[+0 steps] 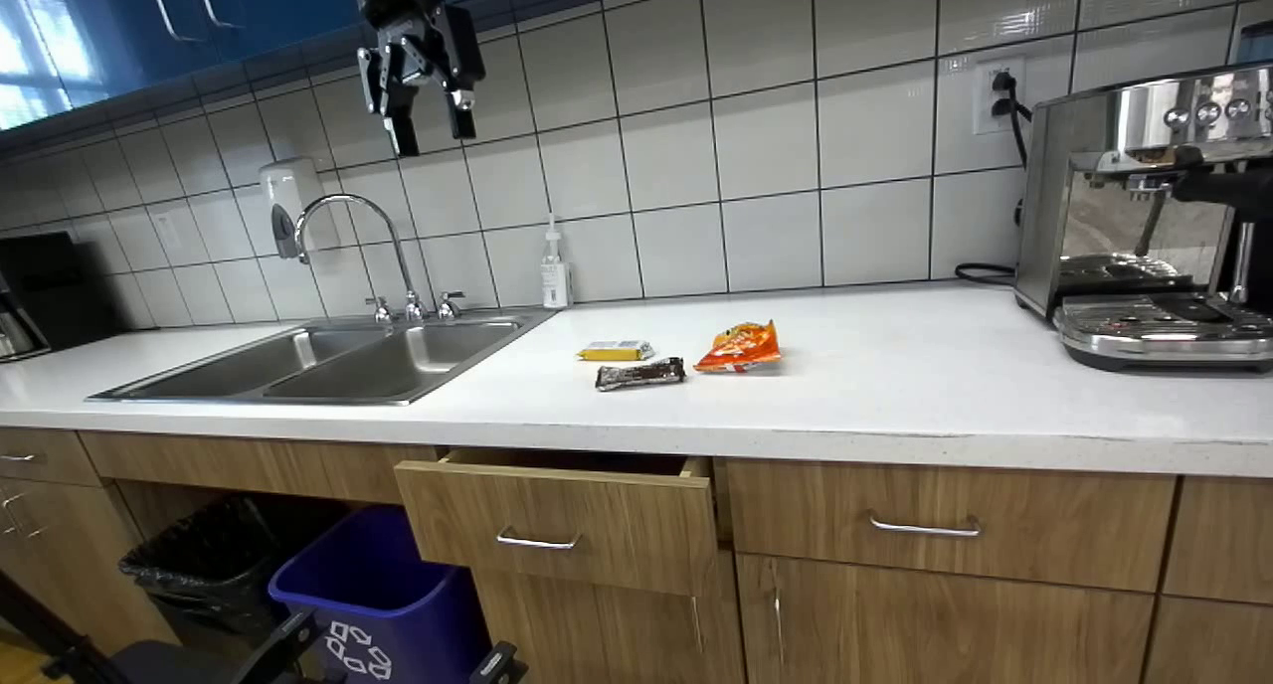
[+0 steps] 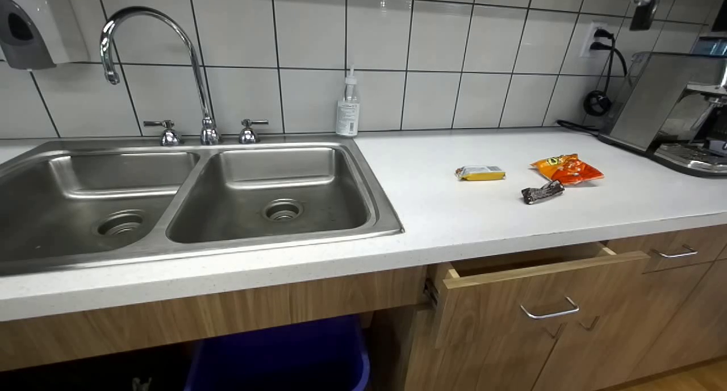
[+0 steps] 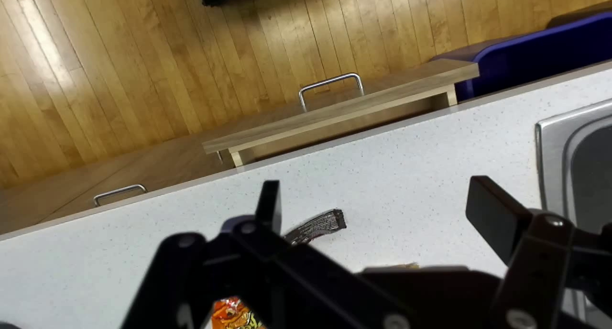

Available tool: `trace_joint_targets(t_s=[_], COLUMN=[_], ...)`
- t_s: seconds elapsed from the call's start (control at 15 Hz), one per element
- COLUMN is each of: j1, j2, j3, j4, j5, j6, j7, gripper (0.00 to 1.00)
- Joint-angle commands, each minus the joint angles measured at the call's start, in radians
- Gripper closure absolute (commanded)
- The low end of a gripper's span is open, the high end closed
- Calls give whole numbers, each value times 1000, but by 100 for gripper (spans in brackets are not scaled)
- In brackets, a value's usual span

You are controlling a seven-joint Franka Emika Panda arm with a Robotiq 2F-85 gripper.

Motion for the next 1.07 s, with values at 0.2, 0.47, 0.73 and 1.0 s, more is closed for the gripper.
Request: trace_joint_targets(t_s=[0.2,0.47,0.73,1.0], j1=[0,1,1,2], j2=[24,38,52,60], j3=[0,-4,-8,-11], j4=[-67,-107,-140,-175], j5=[-14,-8,-2,0], j6=[148,232,290,329], j7=[15,11,5,3], gripper=[0,0,0,0])
